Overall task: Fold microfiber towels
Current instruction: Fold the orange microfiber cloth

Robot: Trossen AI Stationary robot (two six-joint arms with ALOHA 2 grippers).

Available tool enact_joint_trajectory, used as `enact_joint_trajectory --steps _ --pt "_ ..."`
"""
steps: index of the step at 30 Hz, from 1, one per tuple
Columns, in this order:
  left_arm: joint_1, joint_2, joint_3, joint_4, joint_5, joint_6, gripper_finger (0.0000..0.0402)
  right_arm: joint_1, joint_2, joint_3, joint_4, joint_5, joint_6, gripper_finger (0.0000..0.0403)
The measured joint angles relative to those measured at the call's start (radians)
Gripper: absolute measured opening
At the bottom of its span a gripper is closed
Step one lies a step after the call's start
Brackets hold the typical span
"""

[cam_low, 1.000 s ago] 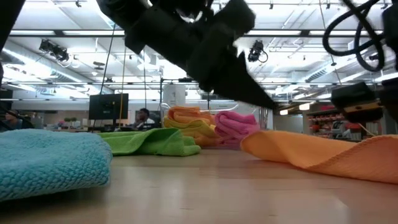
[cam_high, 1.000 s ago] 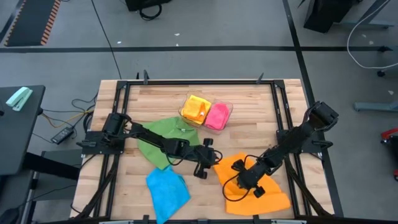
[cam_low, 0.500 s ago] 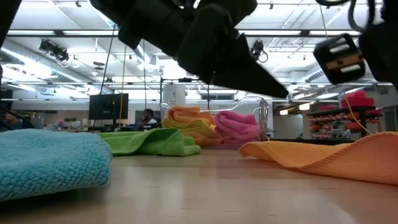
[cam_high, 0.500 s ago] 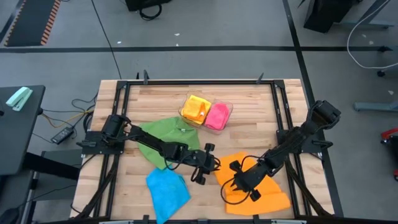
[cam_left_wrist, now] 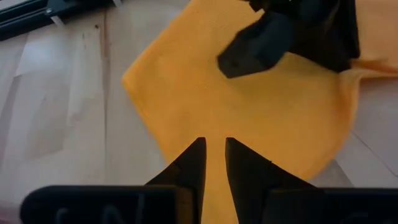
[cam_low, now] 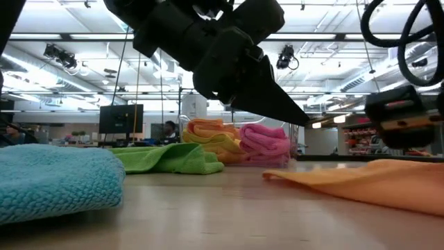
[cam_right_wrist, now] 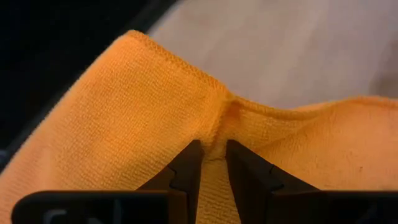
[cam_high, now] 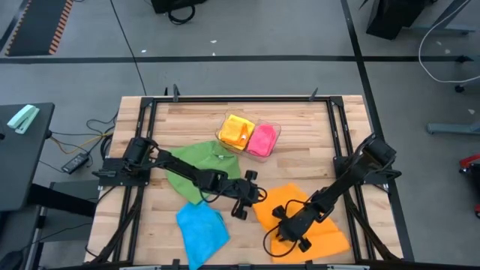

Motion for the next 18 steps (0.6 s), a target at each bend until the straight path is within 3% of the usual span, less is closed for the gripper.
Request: enact_joint_trajectory --steps 4,7,18 --pt "-0.001 0.000 0.000 -0.003 0.001 -0.006 0.0067 0.012 0.012 -0.003 0.061 -0.125 -0.028 0.0087" --pt "0.000 -0.001 0.000 -0.003 0.000 -0.019 0.0070 0.014 0.001 0.018 0.046 -0.138 -0.051 0.0087" --pt "-0.001 -0.001 0.000 -0.015 0.001 -0.020 0.0057 -0.004 -0.245 0.056 -0.393 0.196 -0.072 0.0087"
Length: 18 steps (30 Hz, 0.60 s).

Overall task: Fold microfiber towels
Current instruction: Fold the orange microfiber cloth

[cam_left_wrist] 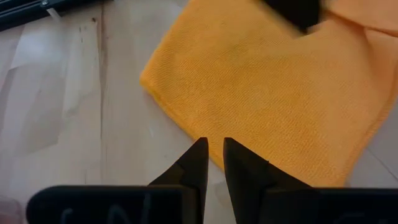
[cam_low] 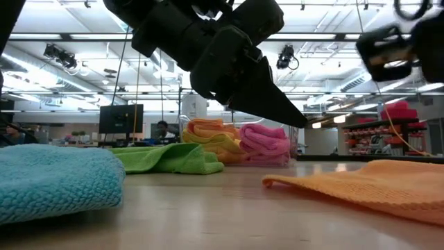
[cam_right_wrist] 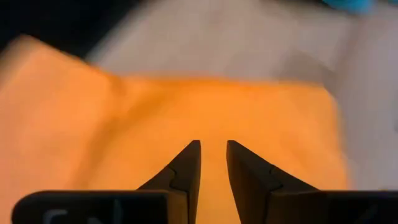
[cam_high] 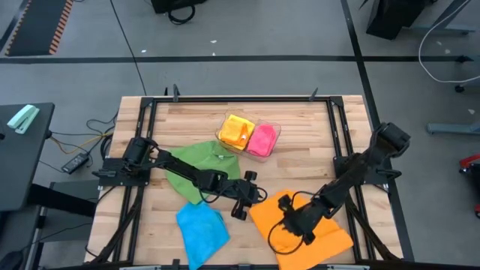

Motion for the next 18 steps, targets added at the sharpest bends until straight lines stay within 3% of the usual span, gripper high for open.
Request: enact_joint_trajectory --steps 5,11,18 --pt "0.000 0.000 0.000 -0.002 0.000 -0.006 0.0056 -0.070 0.003 -0.073 -0.009 0.020 0.032 0.0087" --pt "0.001 0.000 0.000 -0.004 0.000 -0.019 0.0058 -0.149 0.049 -0.169 0.155 0.015 0.038 0.0087" --pt "0.004 0.000 0.000 0.010 0.000 -0.025 0.0049 -0.299 0.054 -0.171 0.244 0.078 -0.046 0.0087"
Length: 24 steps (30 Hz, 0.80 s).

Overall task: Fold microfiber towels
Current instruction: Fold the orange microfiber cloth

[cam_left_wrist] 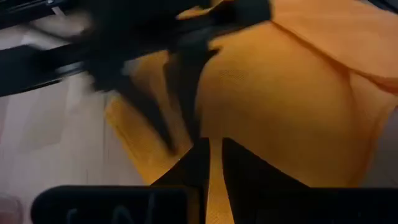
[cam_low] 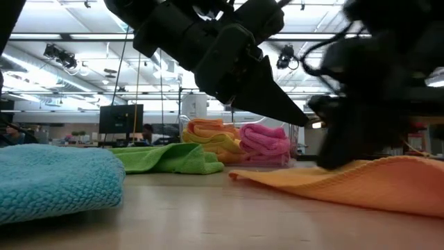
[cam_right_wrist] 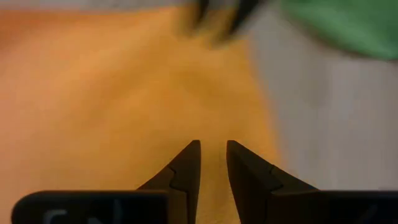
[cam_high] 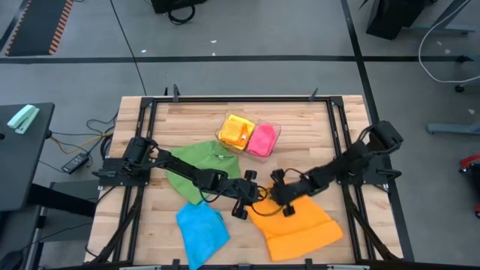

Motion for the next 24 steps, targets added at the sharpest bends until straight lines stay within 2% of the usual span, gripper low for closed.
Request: enact_joint_trajectory --steps 4,7,12,19,22,24 --pt "0.000 0.000 0.000 0.003 0.000 -0.001 0.0049 -0.072 -0.001 0.001 0.010 0.010 -0.001 0.0087" --pt "0.001 0.000 0.000 0.003 0.000 -0.020 0.0050 -0.077 -0.017 0.008 -0.037 0.001 0.000 0.0087" --pt "0.005 0.037 0.000 0.008 0.000 -0.064 0.0046 -0.044 -0.113 0.036 -0.243 -0.003 0.035 0.0087" --pt "0.025 0.068 0.000 0.016 0.000 -0.104 0.0049 -0.039 -0.285 0.039 -0.606 0.012 0.189 0.0087" --pt "0.029 0.068 0.000 0.011 0.000 -0.106 0.0050 -0.038 -0.310 0.036 -0.725 0.013 0.235 0.0087" --pt "0.029 0.068 0.000 0.009 0.000 -0.106 0.0048 -0.039 -0.306 0.017 -0.741 0.013 0.256 0.0087"
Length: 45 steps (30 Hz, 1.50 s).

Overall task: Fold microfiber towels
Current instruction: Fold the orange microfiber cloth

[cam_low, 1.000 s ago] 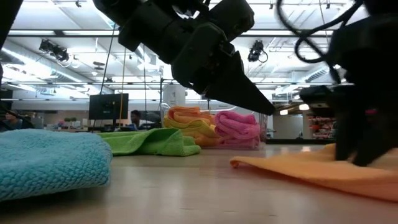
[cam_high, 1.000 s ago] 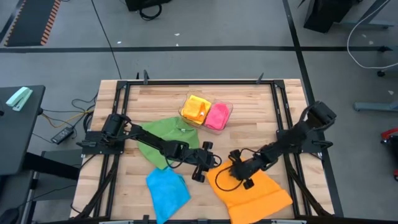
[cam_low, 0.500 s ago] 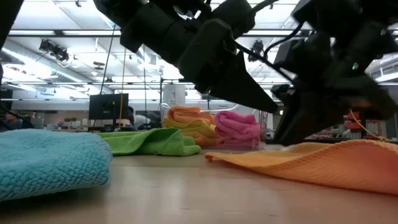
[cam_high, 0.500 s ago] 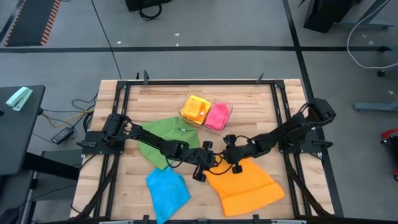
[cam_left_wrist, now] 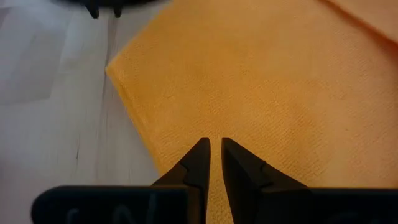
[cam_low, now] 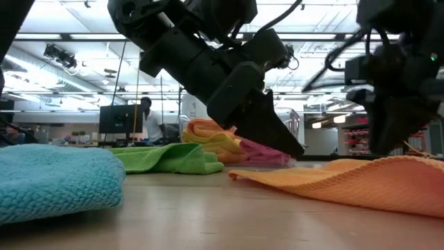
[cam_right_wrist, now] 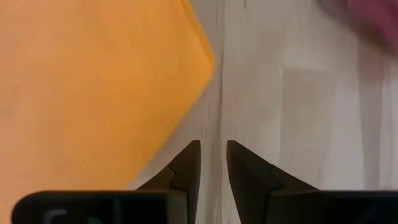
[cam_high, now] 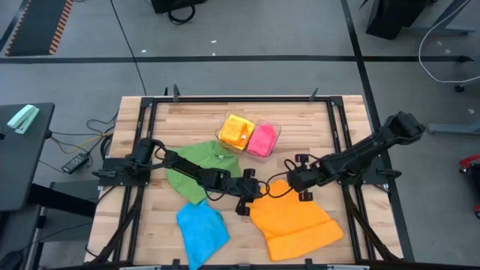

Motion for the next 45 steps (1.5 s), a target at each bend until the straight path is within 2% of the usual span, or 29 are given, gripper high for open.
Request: enact_joint_trajectory --steps 7,12,20,25,29,33,36,42,45 --pt "0.004 0.000 0.000 -0.054 0.000 -0.032 0.0040 0.002 0.072 -0.062 0.062 -0.013 0.054 0.0087" --pt "0.004 0.024 -0.001 -0.057 0.000 -0.035 0.0041 0.029 0.069 -0.068 0.125 -0.022 0.048 0.0087" --pt "0.015 0.043 0.005 -0.069 0.004 -0.079 0.0035 0.103 0.058 -0.068 0.311 -0.122 0.024 0.0088" --pt "0.015 0.043 0.005 -0.071 0.002 -0.079 0.0039 0.151 0.041 -0.032 0.313 -0.130 0.051 0.0088" --pt "0.015 0.044 0.006 -0.077 0.001 -0.078 0.0039 0.219 0.045 -0.022 0.358 -0.196 0.086 0.0088" --pt "0.015 0.045 0.005 -0.078 0.001 -0.078 0.0033 0.280 0.051 -0.022 0.365 -0.187 0.127 0.0088" --pt "0.015 0.045 0.004 -0.078 0.000 -0.078 0.0030 0.294 0.040 -0.022 0.344 -0.151 0.129 0.0088" --pt "0.015 0.045 0.004 -0.078 0.000 -0.078 0.0038 0.253 -0.013 -0.007 0.155 0.087 0.094 0.0088" --pt "0.015 0.045 0.003 -0.077 0.000 -0.078 0.0040 0.196 -0.020 -0.011 0.038 0.144 0.062 0.0088"
